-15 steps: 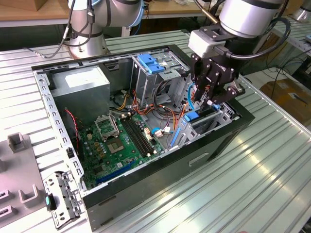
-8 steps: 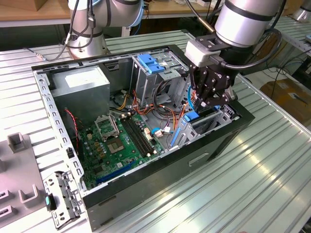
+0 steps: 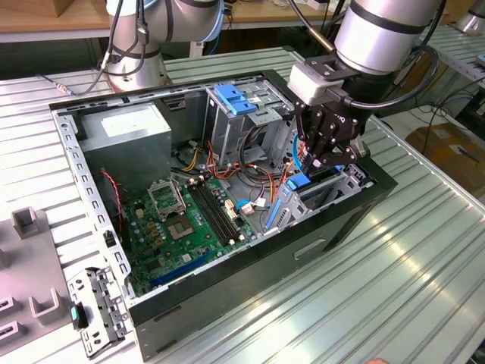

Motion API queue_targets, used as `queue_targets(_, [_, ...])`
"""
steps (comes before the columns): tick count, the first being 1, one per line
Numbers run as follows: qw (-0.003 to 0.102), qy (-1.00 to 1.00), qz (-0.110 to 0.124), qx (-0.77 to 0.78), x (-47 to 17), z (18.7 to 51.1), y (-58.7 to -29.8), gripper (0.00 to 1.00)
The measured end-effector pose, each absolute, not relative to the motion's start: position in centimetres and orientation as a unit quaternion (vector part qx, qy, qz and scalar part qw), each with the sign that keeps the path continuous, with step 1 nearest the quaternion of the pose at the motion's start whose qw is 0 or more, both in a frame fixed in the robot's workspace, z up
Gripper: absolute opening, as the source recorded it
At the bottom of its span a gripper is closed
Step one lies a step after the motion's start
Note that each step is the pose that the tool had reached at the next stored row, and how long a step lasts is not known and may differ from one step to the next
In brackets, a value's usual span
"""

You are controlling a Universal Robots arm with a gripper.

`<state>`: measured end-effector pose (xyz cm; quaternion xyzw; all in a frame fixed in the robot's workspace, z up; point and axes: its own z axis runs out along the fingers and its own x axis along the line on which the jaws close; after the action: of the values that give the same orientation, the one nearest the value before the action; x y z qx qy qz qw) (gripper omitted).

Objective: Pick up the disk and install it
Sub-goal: 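Insert the first disk wire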

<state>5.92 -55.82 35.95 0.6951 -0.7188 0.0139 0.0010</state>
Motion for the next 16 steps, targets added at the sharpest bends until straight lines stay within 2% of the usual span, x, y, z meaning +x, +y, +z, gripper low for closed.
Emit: queue_targets(16, [0.001,-0.686,0.014,0.728,6.68,35.97,-55.82,0.11])
